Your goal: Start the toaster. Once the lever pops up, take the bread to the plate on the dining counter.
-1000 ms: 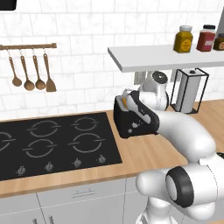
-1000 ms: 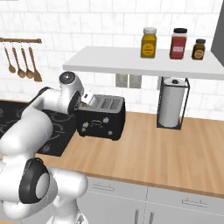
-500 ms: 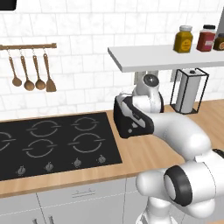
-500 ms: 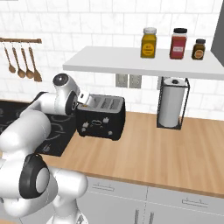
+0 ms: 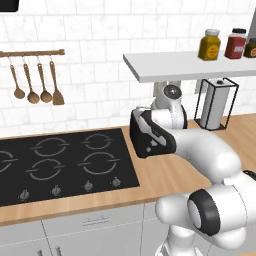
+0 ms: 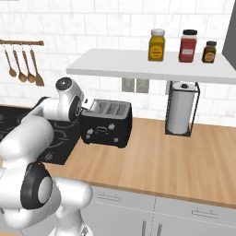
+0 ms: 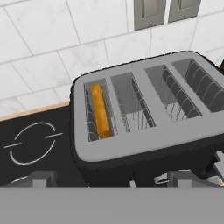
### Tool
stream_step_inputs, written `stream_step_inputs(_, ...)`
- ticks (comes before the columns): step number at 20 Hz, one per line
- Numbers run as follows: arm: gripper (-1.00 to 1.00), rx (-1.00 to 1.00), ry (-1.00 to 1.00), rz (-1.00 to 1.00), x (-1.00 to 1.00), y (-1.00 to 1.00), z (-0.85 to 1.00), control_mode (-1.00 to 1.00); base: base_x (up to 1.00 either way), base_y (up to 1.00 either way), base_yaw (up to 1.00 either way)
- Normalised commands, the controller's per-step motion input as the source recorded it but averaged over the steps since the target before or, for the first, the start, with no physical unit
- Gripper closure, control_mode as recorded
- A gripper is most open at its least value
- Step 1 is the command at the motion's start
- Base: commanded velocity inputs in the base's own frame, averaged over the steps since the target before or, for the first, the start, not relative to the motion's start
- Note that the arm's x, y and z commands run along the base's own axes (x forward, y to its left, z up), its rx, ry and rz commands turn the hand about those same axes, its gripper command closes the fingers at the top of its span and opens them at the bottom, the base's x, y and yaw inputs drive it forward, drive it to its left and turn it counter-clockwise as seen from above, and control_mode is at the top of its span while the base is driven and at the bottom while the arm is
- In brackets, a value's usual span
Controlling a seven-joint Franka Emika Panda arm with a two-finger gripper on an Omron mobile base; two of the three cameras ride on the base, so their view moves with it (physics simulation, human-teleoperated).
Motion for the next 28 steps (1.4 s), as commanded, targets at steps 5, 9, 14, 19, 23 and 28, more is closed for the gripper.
stream_step_inputs(5,-1.0,0.0,0.0,0.0,0.0,0.0,0.0,-1.0,0.0,0.0,0.0)
stream_step_inputs(9,-1.0,0.0,0.0,0.0,0.0,0.0,0.0,-1.0,0.0,0.0,0.0)
stream_step_inputs(14,-1.0,0.0,0.0,0.0,0.0,0.0,0.0,-1.0,0.0,0.0,0.0)
stream_step_inputs(19,-1.0,0.0,0.0,0.0,0.0,0.0,0.0,-1.0,0.0,0.0,0.0)
stream_step_inputs(23,-1.0,0.0,0.0,0.0,0.0,0.0,0.0,-1.0,0.0,0.0,0.0)
stream_step_inputs(28,-1.0,0.0,0.0,0.0,0.0,0.0,0.0,-1.0,0.0,0.0,0.0)
